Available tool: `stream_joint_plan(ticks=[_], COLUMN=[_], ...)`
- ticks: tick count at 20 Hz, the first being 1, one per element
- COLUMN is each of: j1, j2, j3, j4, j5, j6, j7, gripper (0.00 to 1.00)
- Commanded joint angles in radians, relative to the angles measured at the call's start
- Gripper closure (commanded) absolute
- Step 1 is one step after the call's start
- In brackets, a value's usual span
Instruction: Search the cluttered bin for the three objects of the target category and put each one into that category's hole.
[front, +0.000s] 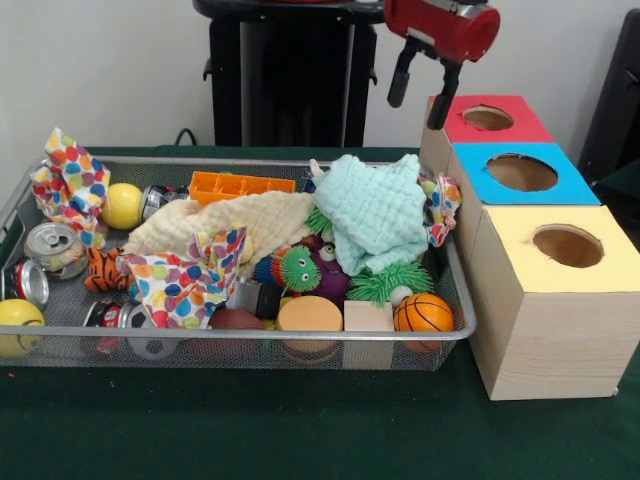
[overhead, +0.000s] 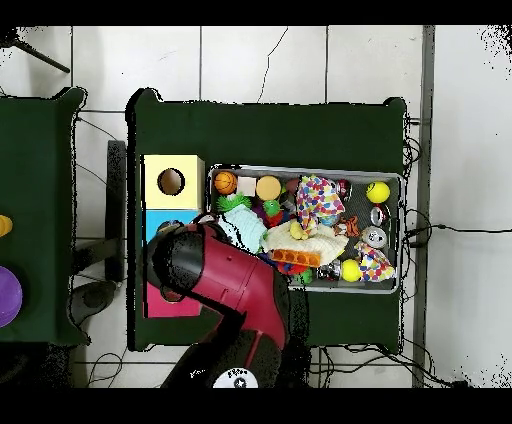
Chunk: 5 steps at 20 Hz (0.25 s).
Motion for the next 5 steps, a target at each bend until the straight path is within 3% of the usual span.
stream_joint_plan(ticks=[1, 5], j1=[-0.048, -0.059], j2=[-0.004, -0.002], j3=[0.076, 0.085], j4=[-0.011, -0.017], j5=[-0.066, -0.084], j6=[-0.006, -0.016], j7=[0.047, 0.052], gripper=[0.00, 0.00])
